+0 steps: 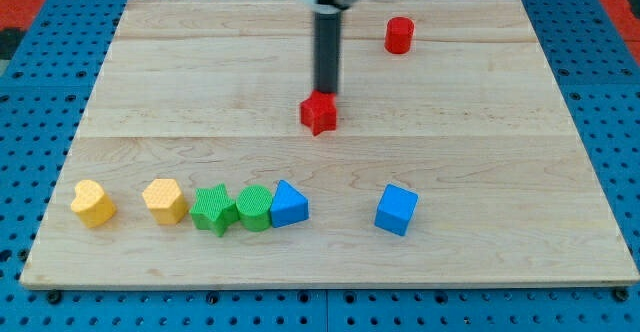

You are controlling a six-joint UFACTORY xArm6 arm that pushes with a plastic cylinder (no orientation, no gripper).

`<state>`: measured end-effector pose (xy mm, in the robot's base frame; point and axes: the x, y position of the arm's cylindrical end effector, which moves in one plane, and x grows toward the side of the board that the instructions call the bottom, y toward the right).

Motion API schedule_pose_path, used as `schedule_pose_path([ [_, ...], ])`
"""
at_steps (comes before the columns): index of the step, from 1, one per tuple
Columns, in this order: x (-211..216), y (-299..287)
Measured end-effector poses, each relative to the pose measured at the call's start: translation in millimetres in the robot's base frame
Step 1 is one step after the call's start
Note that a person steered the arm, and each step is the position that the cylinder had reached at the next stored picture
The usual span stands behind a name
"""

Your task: Slightly move the yellow heart to the right

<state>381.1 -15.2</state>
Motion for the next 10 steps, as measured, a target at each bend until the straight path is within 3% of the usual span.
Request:
schedule_pose_path([
  [2,96,-3],
  [3,40,-56],
  [4,54,-198],
  [5,116,-284],
  [6,144,-288],
  [7,191,-218],
  [8,189,-174],
  [9,188,-256],
  [10,182,-269],
])
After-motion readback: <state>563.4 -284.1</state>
